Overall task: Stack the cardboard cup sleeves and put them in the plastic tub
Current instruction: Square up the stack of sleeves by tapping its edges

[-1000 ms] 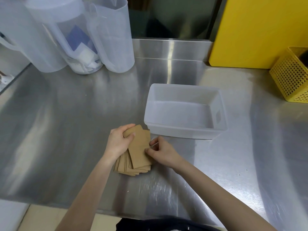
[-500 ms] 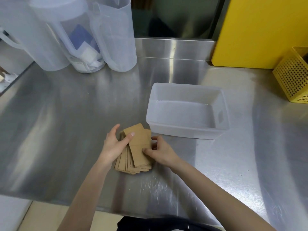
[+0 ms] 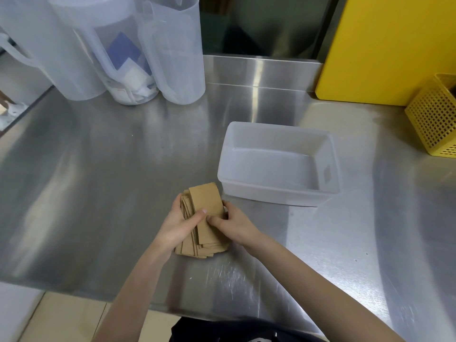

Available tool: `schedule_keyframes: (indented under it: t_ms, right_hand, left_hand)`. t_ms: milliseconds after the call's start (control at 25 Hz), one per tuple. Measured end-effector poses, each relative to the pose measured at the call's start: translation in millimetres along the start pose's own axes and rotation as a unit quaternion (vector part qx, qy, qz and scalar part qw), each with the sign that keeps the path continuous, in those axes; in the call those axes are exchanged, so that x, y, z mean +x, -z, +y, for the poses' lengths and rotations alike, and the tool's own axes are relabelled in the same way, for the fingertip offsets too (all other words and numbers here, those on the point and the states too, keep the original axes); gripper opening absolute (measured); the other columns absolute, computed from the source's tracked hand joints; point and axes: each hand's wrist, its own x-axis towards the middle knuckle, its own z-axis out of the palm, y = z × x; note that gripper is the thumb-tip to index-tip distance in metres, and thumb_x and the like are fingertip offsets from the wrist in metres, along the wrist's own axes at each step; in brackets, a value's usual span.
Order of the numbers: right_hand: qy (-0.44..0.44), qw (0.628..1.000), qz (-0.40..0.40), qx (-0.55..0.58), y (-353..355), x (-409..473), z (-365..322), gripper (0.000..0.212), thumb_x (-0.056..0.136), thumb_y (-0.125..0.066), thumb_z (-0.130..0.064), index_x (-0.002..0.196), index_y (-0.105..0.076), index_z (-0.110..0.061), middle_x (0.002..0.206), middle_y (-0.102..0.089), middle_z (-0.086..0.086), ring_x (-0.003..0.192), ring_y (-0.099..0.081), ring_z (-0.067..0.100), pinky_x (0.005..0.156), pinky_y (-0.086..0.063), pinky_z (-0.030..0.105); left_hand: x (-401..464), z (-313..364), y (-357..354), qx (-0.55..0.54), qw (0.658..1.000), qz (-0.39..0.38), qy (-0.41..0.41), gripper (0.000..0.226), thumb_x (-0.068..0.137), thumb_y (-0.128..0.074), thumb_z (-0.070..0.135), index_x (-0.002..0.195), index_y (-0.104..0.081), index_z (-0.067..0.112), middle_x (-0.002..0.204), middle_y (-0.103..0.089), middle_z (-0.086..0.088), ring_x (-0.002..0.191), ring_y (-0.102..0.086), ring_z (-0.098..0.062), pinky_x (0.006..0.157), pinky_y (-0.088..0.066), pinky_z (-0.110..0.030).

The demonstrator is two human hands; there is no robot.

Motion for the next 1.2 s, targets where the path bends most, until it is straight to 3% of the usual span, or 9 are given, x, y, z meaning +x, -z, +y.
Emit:
schedule_keyframes:
  t_ms: [240, 400, 640, 800, 920, 1040, 1200]
  right_hand:
    - [-0.027, 0.996, -0.012, 0.08, -1, -7, 2, 0.049, 0.084, -0.058, -0.028, 0.128, -0.043, -0.011, 0.129, -0.057, 0.011, 0.114, -0.055, 0.023, 0.1, -0.045, 0.035]
    - [-0.045, 0.991, -0.045, 0.118, 3, -17, 5, 0.04, 0.086, -0.058, -0.021, 0.121, -0.05, -0.005, 0.118, -0.061, 0.013, 0.104, -0.058, 0.022, 0.087, -0.046, 0.028]
    - [0.004, 0.991, -0.087, 0.104, 18, -26, 16, 0.048, 0.078, -0.069, -0.015, 0.122, -0.051, -0.006, 0.117, -0.063, 0.011, 0.109, -0.061, 0.024, 0.097, -0.049, 0.033]
    - [0.009, 0.988, -0.117, 0.103, 19, -30, 25, 0.059, 0.069, -0.074, -0.019, 0.123, -0.052, -0.006, 0.124, -0.062, 0.012, 0.112, -0.061, 0.023, 0.1, -0.048, 0.035]
    - [0.032, 0.992, -0.09, 0.08, 21, -38, 31, 0.07, 0.065, -0.076, -0.023, 0.128, -0.047, -0.011, 0.126, -0.06, 0.009, 0.112, -0.06, 0.021, 0.099, -0.048, 0.035]
    - [0.066, 0.997, -0.032, 0.035, 29, -51, 33, 0.079, 0.063, -0.077, -0.028, 0.132, -0.039, -0.017, 0.128, -0.054, 0.007, 0.113, -0.055, 0.018, 0.097, -0.048, 0.03]
    - [0.159, 0.986, 0.047, 0.01, 53, -68, 31, 0.074, 0.063, -0.072, -0.032, 0.129, -0.039, -0.023, 0.126, -0.049, -0.002, 0.111, -0.051, 0.008, 0.092, -0.046, 0.02]
  left_hand:
    - [-2, -10, -9, -0.053, 0.998, 0.01, 0.015, 0.066, 0.081, -0.063, 0.023, 0.136, -0.027, 0.019, 0.128, -0.05, -0.004, 0.116, -0.051, -0.021, 0.104, -0.04, -0.038]
    - [-8, -18, -13, -0.087, 0.996, 0.006, 0.024, 0.058, 0.08, -0.063, 0.021, 0.131, -0.034, 0.019, 0.121, -0.056, -0.005, 0.11, -0.055, -0.022, 0.098, -0.044, -0.038]
    - [-21, -25, -10, -0.128, 0.991, -0.042, -0.012, 0.073, 0.078, -0.065, 0.016, 0.137, -0.025, 0.03, 0.128, -0.052, 0.0, 0.113, -0.054, -0.018, 0.092, -0.044, -0.032]
    - [-30, -31, -7, -0.109, 0.99, -0.072, -0.048, 0.089, 0.066, -0.075, 0.028, 0.137, -0.022, 0.036, 0.137, -0.043, 0.002, 0.122, -0.045, -0.016, 0.1, -0.041, -0.035]
    - [-36, -34, -8, -0.086, 0.99, -0.09, -0.071, 0.099, 0.049, -0.077, 0.045, 0.134, -0.028, 0.035, 0.133, -0.046, 0.006, 0.12, -0.048, -0.008, 0.099, -0.041, -0.029]
    - [-40, -30, -16, -0.086, 0.987, -0.099, -0.096, 0.073, 0.047, -0.072, 0.046, 0.114, -0.043, 0.042, 0.126, -0.052, 0.006, 0.115, -0.052, -0.005, 0.089, -0.045, -0.02]
    - [-34, -18, -39, -0.105, 0.979, -0.121, -0.126, 0.083, 0.056, -0.074, 0.033, 0.13, -0.037, 0.025, 0.128, -0.054, 0.002, 0.118, -0.052, -0.009, 0.084, -0.05, -0.011]
